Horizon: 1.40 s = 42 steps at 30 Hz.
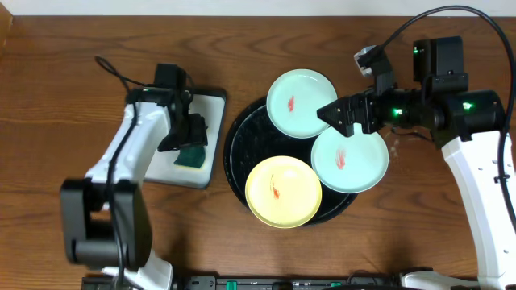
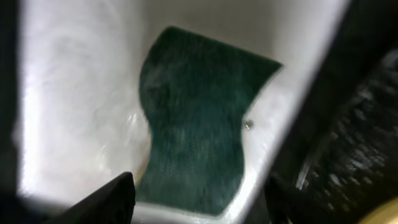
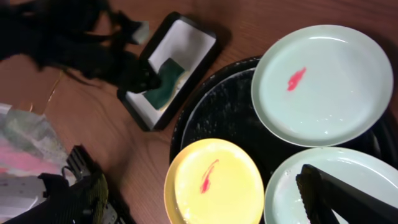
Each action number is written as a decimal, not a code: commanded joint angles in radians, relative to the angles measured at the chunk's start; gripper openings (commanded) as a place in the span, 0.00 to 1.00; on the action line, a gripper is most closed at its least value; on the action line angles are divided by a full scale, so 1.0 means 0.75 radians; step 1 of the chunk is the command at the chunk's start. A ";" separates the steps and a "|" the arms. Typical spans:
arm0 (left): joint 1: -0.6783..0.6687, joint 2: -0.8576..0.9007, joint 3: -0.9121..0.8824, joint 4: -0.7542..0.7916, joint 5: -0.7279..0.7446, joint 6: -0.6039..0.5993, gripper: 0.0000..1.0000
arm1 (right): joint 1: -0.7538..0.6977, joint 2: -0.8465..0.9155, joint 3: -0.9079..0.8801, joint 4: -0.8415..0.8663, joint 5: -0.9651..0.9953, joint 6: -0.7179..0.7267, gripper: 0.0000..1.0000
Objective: Clean dirty plates on tray and stack at the side
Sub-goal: 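Lower the left gripper onto the green sponge and grasp it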
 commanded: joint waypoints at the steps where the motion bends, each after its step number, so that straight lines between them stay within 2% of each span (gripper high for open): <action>1: 0.003 0.078 -0.013 0.027 -0.021 0.019 0.68 | 0.014 -0.009 0.028 0.005 -0.029 0.021 0.96; 3: 0.003 0.130 -0.013 0.040 -0.021 0.028 0.63 | 0.014 -0.009 0.028 0.005 -0.029 0.021 0.96; 7: 0.003 0.222 -0.013 0.055 -0.021 0.028 0.44 | 0.014 -0.010 0.028 0.005 -0.029 0.021 0.95; 9: 0.003 0.261 -0.013 0.073 -0.021 0.028 0.38 | 0.014 -0.010 0.028 0.007 -0.029 0.021 0.95; 11: 0.003 0.294 -0.013 0.087 -0.021 0.028 0.22 | 0.014 -0.009 0.028 0.006 -0.030 0.021 0.95; 12: 0.003 0.307 -0.013 0.087 -0.021 0.028 0.08 | 0.014 -0.009 0.028 0.005 -0.029 0.021 0.94; 21: 0.004 0.165 0.086 -0.064 -0.077 0.033 0.10 | 0.014 -0.009 0.028 0.010 -0.030 0.021 0.93; 22: 0.003 0.130 0.090 -0.066 -0.077 0.033 0.14 | 0.014 -0.009 0.028 0.010 -0.030 0.021 0.93; 25: 0.003 0.046 0.090 -0.055 -0.077 0.033 0.37 | 0.014 -0.010 0.028 0.009 -0.030 0.021 0.93; 27: 0.003 0.020 0.090 -0.045 -0.077 0.033 0.41 | 0.014 -0.010 0.028 0.009 -0.030 0.021 0.93; 31: 0.003 0.025 0.072 -0.045 -0.076 0.033 0.45 | 0.014 -0.010 0.028 0.009 -0.030 0.021 0.93; 36: 0.003 0.029 -0.034 -0.060 -0.071 -0.003 0.45 | 0.014 -0.010 0.028 0.001 -0.030 0.021 0.93; 42: 0.003 0.029 -0.261 0.095 -0.070 -0.114 0.50 | 0.014 -0.010 0.028 0.010 -0.030 0.021 0.94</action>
